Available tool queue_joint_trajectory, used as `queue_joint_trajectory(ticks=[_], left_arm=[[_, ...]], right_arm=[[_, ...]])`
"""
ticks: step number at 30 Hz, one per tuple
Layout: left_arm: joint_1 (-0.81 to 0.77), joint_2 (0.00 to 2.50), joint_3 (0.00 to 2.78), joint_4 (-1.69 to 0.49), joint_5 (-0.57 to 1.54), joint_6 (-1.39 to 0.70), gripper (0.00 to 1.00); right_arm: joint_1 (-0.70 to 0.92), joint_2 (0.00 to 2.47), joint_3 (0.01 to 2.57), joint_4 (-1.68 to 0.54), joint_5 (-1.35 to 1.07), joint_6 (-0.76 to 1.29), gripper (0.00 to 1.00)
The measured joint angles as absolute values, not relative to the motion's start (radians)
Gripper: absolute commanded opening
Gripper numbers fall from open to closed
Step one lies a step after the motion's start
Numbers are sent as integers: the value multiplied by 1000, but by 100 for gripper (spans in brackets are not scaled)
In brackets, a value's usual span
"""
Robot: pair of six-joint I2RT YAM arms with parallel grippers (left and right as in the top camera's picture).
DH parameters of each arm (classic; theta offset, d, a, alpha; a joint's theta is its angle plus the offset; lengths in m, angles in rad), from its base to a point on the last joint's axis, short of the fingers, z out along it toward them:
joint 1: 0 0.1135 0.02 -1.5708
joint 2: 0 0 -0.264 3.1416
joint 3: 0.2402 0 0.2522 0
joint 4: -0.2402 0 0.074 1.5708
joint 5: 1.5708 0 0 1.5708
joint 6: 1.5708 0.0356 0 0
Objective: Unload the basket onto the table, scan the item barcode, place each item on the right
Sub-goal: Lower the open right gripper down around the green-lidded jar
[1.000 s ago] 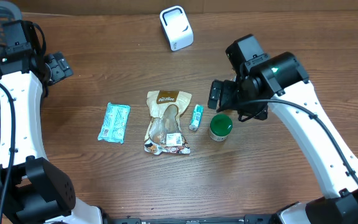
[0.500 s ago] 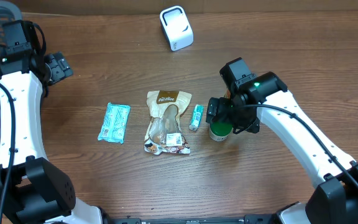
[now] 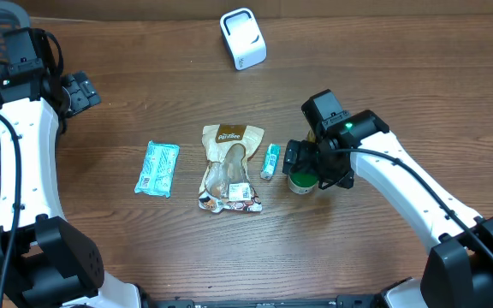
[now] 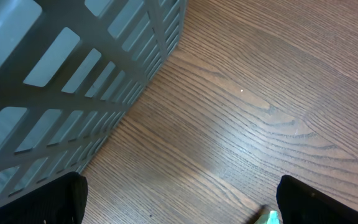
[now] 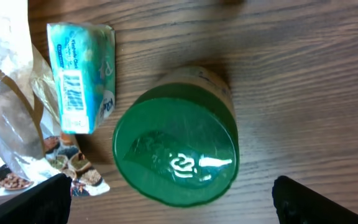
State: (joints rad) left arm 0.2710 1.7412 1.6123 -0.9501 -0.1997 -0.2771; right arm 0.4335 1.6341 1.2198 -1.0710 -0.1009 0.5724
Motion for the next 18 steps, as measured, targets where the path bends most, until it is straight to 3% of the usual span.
queue_joint_trajectory(ticks=[18], left_arm=[[271,1741,1612,-950,-200,-277,99]], right_arm=[[436,1646,1202,-1023,-63,572,99]])
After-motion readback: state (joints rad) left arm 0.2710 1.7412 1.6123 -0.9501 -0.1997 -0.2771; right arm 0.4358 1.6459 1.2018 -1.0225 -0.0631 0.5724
